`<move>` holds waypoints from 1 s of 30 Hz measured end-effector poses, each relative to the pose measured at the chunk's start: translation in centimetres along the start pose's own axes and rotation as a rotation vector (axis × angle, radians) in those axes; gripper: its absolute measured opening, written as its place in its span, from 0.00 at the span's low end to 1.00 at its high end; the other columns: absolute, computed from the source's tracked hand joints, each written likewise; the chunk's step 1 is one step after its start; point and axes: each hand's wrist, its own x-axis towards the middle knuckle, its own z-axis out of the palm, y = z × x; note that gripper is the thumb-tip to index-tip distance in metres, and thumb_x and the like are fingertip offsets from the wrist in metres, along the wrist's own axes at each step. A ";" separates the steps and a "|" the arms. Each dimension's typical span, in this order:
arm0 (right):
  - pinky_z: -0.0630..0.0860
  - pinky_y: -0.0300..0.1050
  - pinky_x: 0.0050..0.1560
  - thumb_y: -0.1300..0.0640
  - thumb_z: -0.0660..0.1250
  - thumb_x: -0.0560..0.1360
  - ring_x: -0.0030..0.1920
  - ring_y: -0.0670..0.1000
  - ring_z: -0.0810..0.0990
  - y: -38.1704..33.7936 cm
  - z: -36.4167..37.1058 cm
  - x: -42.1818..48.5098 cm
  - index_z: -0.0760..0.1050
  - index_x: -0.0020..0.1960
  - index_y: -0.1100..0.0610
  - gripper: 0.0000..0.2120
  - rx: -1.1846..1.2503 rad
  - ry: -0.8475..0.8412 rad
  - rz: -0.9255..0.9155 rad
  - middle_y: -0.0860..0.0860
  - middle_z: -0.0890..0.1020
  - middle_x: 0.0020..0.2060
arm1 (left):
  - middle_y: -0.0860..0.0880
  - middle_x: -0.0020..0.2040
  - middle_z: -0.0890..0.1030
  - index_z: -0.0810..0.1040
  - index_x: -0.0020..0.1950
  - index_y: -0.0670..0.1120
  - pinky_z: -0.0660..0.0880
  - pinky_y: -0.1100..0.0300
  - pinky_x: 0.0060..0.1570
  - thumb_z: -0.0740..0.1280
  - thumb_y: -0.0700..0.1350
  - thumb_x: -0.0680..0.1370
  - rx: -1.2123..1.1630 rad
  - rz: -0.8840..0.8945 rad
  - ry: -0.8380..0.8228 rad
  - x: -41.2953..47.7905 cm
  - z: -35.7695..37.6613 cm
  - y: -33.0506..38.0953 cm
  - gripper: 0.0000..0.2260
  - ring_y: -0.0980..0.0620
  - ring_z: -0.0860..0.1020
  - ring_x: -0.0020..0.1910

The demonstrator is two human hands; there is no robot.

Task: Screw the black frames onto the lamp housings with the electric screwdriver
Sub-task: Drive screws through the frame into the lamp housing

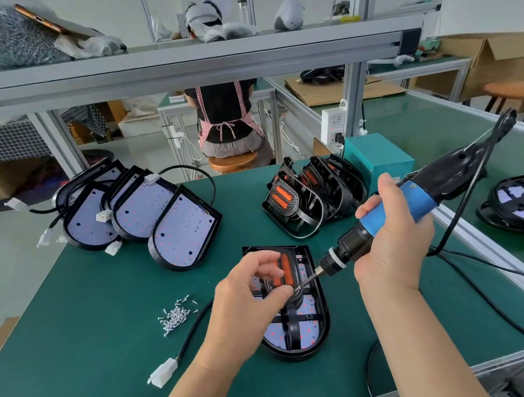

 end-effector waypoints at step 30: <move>0.75 0.37 0.33 0.57 0.73 0.72 0.28 0.49 0.73 3.1 -0.4 -0.8 0.73 0.50 0.63 0.14 -0.258 -0.337 -0.020 0.53 0.75 0.29 | 0.57 0.52 0.81 0.64 0.68 0.50 0.76 0.49 0.59 0.76 0.57 0.71 0.077 -0.407 -0.009 1.3 2.1 -2.8 0.32 0.52 0.79 0.54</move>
